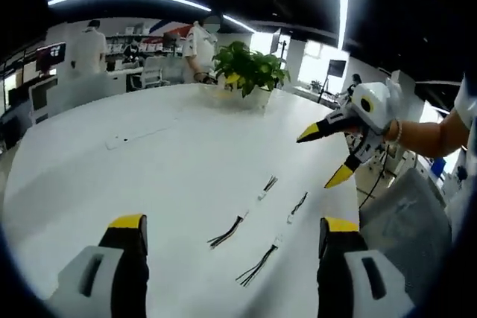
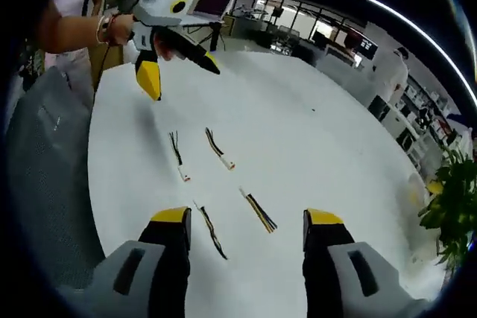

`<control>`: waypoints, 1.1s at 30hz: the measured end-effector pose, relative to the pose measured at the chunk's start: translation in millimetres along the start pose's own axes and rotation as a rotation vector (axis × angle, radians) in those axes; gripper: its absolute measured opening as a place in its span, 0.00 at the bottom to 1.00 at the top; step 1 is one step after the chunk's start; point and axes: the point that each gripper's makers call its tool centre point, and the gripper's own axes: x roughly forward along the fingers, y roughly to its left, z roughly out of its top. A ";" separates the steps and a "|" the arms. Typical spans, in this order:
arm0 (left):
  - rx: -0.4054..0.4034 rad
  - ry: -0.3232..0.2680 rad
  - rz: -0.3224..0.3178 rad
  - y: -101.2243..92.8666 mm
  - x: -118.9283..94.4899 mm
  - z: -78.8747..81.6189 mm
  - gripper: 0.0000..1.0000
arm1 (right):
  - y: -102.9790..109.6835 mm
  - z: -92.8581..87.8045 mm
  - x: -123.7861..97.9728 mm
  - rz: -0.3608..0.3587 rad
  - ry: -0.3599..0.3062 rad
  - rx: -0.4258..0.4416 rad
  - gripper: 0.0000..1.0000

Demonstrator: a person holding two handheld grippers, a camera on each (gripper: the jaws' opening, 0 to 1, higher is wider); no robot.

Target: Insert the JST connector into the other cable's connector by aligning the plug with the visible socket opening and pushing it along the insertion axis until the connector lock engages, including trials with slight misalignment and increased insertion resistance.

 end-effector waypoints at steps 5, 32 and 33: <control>0.078 0.058 -0.036 -1.8 12.7 -9.4 0.93 | -5.7 -3.5 8.2 0.022 0.025 -0.040 0.58; 0.245 0.087 -0.206 -9.1 79.4 -21.8 0.55 | -11.1 -9.5 64.3 0.224 0.044 -0.222 0.39; 0.242 0.085 -0.205 -8.1 81.2 -21.7 0.55 | -11.0 -11.0 65.9 0.231 0.046 -0.222 0.38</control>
